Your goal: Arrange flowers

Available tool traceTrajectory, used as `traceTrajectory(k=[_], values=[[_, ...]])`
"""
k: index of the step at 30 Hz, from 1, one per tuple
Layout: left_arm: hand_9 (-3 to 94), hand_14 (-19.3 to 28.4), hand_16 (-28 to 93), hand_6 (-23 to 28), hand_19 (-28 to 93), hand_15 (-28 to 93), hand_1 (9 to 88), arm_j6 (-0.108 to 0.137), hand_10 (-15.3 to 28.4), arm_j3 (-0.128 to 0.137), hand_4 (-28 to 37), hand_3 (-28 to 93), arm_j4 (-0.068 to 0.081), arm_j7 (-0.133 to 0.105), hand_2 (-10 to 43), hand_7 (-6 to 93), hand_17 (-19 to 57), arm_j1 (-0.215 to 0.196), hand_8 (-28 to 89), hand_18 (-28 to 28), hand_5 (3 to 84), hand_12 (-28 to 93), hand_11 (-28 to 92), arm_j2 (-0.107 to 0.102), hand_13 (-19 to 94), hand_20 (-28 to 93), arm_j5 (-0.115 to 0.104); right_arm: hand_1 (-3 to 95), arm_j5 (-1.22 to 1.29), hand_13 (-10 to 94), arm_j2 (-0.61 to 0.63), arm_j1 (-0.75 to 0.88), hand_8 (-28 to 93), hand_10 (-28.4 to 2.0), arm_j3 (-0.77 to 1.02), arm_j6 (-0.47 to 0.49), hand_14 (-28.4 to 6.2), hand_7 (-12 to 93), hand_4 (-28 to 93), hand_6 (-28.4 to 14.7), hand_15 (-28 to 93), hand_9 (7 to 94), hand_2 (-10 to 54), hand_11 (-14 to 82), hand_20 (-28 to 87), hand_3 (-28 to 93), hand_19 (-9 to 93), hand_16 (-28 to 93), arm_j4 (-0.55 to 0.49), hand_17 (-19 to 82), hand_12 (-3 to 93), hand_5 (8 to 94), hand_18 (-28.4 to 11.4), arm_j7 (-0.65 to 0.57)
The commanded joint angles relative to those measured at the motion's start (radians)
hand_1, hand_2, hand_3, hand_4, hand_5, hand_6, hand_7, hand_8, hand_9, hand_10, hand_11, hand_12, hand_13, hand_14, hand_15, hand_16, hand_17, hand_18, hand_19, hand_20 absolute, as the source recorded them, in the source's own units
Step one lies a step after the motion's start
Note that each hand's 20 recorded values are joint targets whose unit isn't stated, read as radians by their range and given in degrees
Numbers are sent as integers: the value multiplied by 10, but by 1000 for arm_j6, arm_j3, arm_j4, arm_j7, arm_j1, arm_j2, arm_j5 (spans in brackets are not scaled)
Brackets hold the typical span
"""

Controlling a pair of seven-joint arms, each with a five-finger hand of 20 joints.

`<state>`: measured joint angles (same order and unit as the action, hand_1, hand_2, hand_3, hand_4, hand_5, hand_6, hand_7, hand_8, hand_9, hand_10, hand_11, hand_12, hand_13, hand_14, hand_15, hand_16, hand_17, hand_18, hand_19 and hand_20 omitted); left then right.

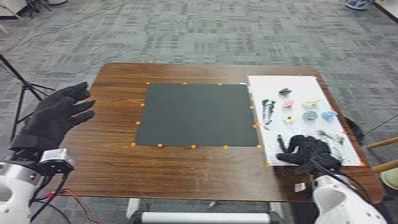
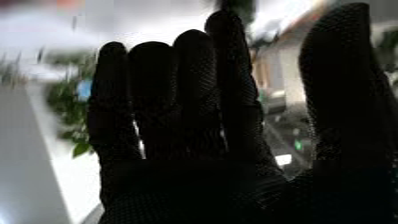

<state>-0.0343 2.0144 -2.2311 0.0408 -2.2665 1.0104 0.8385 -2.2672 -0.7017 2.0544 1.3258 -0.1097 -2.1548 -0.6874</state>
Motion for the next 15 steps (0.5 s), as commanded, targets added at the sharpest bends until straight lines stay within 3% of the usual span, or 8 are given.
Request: traceTrajectory(k=[1,5,9,11,15], values=[[190,137,-116,25,419,455,305,9,108,3,-261,670,-6,7,-95,273,-68,-6,-133,197,243,106,295,0,126,51,-4,368,4,539,49,-81,-196,-130,-76,68,-123,526,-283,-4,757,581,-95,583,349,604,700,336,40,228,434,550,-190,-64],[190,137,-116,26,420,455,304,7,108,5,-260,670,-8,11,-95,272,-67,-8,-133,197,244,105,294,0,127,51,-5,317,-13,542,60,-133,-194,-131,-141,102,-124,530,-283,-5,760,588,-95,589,346,709,706,336,52,231,433,559,-194,-84],[190,136,-116,25,421,455,305,9,108,5,-259,670,-8,9,-95,273,-69,-7,-132,197,243,106,294,-2,125,51,-5,325,-22,559,83,-194,-178,-126,-217,140,-120,553,-283,-3,777,614,-95,612,346,783,720,360,67,244,455,581,-196,-109],[189,136,-115,25,420,455,304,5,109,8,-257,670,-9,10,-95,273,-69,-9,-133,197,243,106,293,-1,125,51,-4,372,-28,578,89,-208,63,-122,-237,152,-120,597,-282,2,801,637,-95,636,349,767,742,401,75,261,505,578,-194,-105],[189,136,-115,26,421,454,304,11,108,11,-256,670,-11,9,-95,272,-69,-14,-133,197,243,106,293,0,125,51,-5,442,-22,626,91,-234,148,-111,-273,177,-125,649,-283,14,838,691,-95,677,365,781,770,471,86,289,577,622,-198,-97]])
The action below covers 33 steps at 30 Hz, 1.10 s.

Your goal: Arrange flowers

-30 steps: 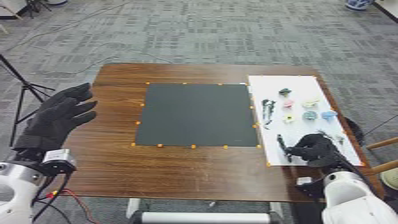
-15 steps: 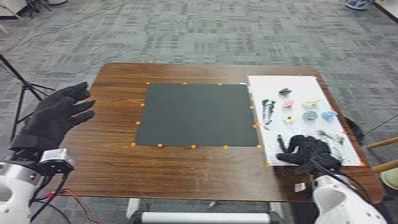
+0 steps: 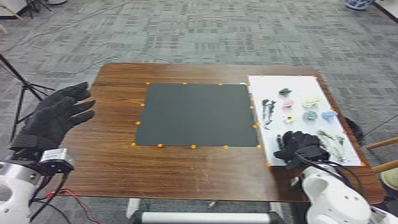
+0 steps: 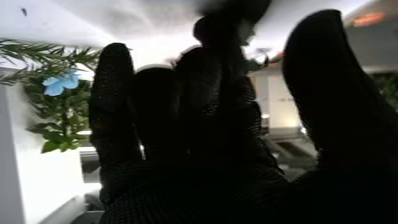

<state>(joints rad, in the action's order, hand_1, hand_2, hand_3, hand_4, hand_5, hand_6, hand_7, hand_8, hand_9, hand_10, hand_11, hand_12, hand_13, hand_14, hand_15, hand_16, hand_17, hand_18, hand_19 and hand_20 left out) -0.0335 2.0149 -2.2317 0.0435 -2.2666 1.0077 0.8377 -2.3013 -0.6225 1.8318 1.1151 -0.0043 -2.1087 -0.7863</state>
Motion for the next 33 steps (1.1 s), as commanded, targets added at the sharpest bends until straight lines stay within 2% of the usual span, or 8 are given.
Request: traceTrajectory(k=[1,7,11,18,23,26,29,33], values=[[189,137,-115,26,420,454,304,10,108,11,-257,670,-10,7,-95,272,-69,-13,-133,197,243,106,293,1,125,51,-5,447,16,637,7,-12,155,-106,-60,87,-125,650,-282,16,844,706,-95,682,367,788,772,478,41,293,588,633,-199,8],[191,137,-115,26,421,454,304,15,109,24,-257,672,-16,4,-95,272,-68,-25,-132,198,244,107,293,2,126,51,-7,426,18,675,20,-67,213,-101,-84,-24,-123,656,-228,13,865,747,-95,694,372,848,785,486,33,312,626,649,-202,38],[190,137,-114,26,420,454,303,16,108,35,-257,673,-14,1,-95,272,-69,-20,-132,197,244,107,292,-13,125,51,-8,401,44,726,39,-236,250,-95,-172,-139,-112,650,-159,4,866,780,-95,696,379,841,806,473,30,362,618,676,-200,73],[193,137,-114,25,420,452,302,-11,108,0,-256,673,19,-3,-95,271,-68,70,-132,198,246,107,291,-68,128,50,-8,400,92,745,-81,-583,272,-89,-399,-345,-105,637,-152,-16,867,803,-95,696,385,851,819,472,114,383,621,688,-198,74],[191,137,-114,26,419,450,300,-15,108,-24,-258,672,36,9,-92,270,-70,128,-132,198,245,107,291,-111,125,51,-9,393,98,754,-280,-714,283,-87,-473,-351,-103,634,-136,-21,871,817,-95,693,389,858,826,470,240,390,623,692,-201,106],[190,138,-113,26,419,449,300,-35,109,-33,-258,672,36,10,-92,269,-70,169,-131,199,245,107,289,-133,124,52,62,391,114,756,-396,-769,286,-88,-523,-333,-102,633,-130,-22,871,820,-95,692,389,858,829,470,372,392,625,693,-202,105],[190,137,-112,25,417,448,300,-43,108,-61,-258,671,44,7,-91,268,-70,215,-130,198,246,107,288,-158,124,51,42,391,111,758,-462,-810,292,-88,-594,-332,-102,634,-129,-26,873,821,-95,692,390,859,832,472,456,393,629,693,-202,76],[190,138,-111,26,416,445,298,-73,108,-61,-259,671,31,2,-90,267,-70,235,-129,198,247,108,287,-168,123,52,51,389,122,760,-513,-849,291,-87,-689,-291,-104,635,-126,-28,876,824,-95,692,390,862,833,472,498,394,631,693,-202,61]])
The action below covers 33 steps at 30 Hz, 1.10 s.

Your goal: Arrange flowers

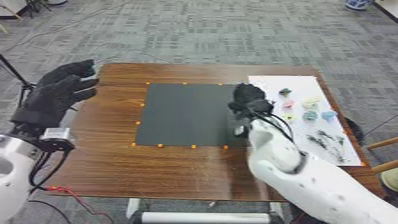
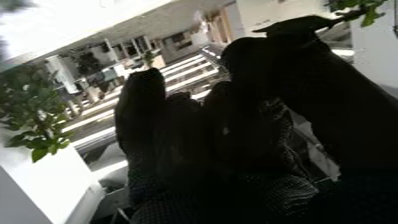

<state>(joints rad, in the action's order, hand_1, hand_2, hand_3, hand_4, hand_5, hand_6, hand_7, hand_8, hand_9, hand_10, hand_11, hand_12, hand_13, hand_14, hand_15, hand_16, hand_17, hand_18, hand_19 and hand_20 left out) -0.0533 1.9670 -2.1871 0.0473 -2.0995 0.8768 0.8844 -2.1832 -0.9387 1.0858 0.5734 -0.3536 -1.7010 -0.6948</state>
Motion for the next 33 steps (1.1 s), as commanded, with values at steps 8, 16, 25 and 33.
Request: traceTrajectory(k=[8,16,25,33], values=[[191,138,-108,26,414,439,297,-56,108,-57,-258,671,2,4,-89,259,-71,108,-126,198,249,109,280,-47,123,53,0,386,20,768,-287,-110,288,-88,-242,122,-102,634,-129,-28,877,831,-95,691,389,866,840,465,124,399,624,700,-205,-58],[192,138,-105,26,412,437,297,-75,108,-115,-258,673,29,27,-91,258,-72,159,-124,198,249,113,279,-73,122,54,-13,386,29,774,-370,-120,287,-89,-275,142,-104,623,-134,-29,874,836,-95,687,384,866,846,461,176,403,618,713,-208,-89],[191,139,-103,26,410,436,298,-93,108,-201,-259,673,64,51,-92,258,-72,248,-124,199,249,114,277,-98,121,55,-20,391,81,775,-431,-185,287,-89,-329,124,-106,613,-147,-30,873,840,-95,680,379,865,849,461,253,403,618,716,-209,-125],[190,138,-102,26,409,434,298,-99,107,-219,-259,672,69,56,-92,257,-73,264,-123,199,249,116,277,-98,121,56,-24,389,68,781,-454,-187,272,-86,-339,176,-99,603,-146,-18,867,841,-95,676,373,856,853,454,274,408,614,723,-207,-144]])
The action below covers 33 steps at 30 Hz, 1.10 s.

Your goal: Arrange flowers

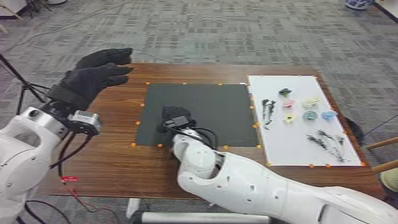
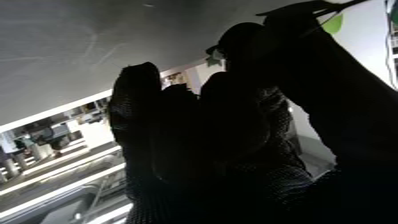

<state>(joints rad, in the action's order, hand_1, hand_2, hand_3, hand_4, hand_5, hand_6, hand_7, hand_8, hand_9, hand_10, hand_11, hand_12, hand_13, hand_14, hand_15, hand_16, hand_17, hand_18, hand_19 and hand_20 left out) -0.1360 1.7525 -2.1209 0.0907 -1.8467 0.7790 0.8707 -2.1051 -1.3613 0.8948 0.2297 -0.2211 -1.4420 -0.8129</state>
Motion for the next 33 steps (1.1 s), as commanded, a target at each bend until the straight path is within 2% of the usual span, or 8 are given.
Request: traceTrajectory(k=[1,8,17,20,23,27,29,33], values=[[191,138,-102,26,408,434,298,-20,107,-8,-259,672,5,12,-92,256,-73,16,-123,199,249,116,277,1,121,56,-10,388,-14,783,-30,11,261,-85,12,61,-96,599,-147,-10,864,842,-95,674,371,849,854,452,20,409,611,727,-207,-25],[190,138,-102,25,409,437,298,-6,107,14,-259,673,-2,-3,-93,256,-73,-5,-123,199,250,116,274,7,123,57,-6,326,-17,786,-14,26,217,-77,29,119,-95,585,-165,6,861,846,-95,671,369,827,860,457,10,411,616,736,-207,2],[191,138,-102,25,408,435,297,-15,107,19,-259,674,-4,4,-93,256,-72,-14,-123,199,249,116,272,12,123,58,-12,274,-42,777,-10,35,194,-81,42,155,-99,556,-173,-3,857,837,-95,661,370,839,856,461,-19,401,620,733,-206,23],[191,138,-102,26,408,435,297,-9,107,37,-259,674,-12,-3,-93,256,-73,-35,-123,199,250,116,273,18,123,58,-9,275,-46,761,-2,28,198,-86,45,190,-105,553,-175,-5,858,820,-95,662,375,835,848,469,-31,387,630,713,-208,24],[191,138,-101,26,408,435,295,4,107,60,-259,674,-23,-11,-91,255,-73,-65,-123,199,250,116,273,24,123,58,-10,262,-72,744,16,18,182,-91,41,168,-109,523,-174,-14,856,788,-95,665,379,836,835,473,-45,368,633,688,-209,26],[191,139,-101,26,408,435,295,21,107,92,-259,672,-39,-22,-90,255,-73,-106,-122,199,250,117,273,37,123,58,-9,226,-82,735,48,5,70,-93,51,133,-112,472,-170,-24,851,777,-81,668,400,847,823,482,-83,364,630,659,-210,30],[191,139,-101,26,408,434,293,27,108,107,-259,673,-47,-26,-90,254,-73,-126,-123,199,250,116,273,44,123,59,-6,211,-90,729,69,-1,-93,-94,58,128,-113,480,-165,-27,851,774,-74,665,414,850,814,483,-108,360,634,647,-211,32],[192,139,-101,26,408,433,292,41,107,141,-260,674,-64,-43,-89,254,-73,-172,-122,200,251,117,274,64,123,59,-5,195,-88,715,126,-18,-127,-103,73,86,-118,420,-171,-35,843,756,-58,657,418,839,804,483,-161,348,632,609,-211,29]])
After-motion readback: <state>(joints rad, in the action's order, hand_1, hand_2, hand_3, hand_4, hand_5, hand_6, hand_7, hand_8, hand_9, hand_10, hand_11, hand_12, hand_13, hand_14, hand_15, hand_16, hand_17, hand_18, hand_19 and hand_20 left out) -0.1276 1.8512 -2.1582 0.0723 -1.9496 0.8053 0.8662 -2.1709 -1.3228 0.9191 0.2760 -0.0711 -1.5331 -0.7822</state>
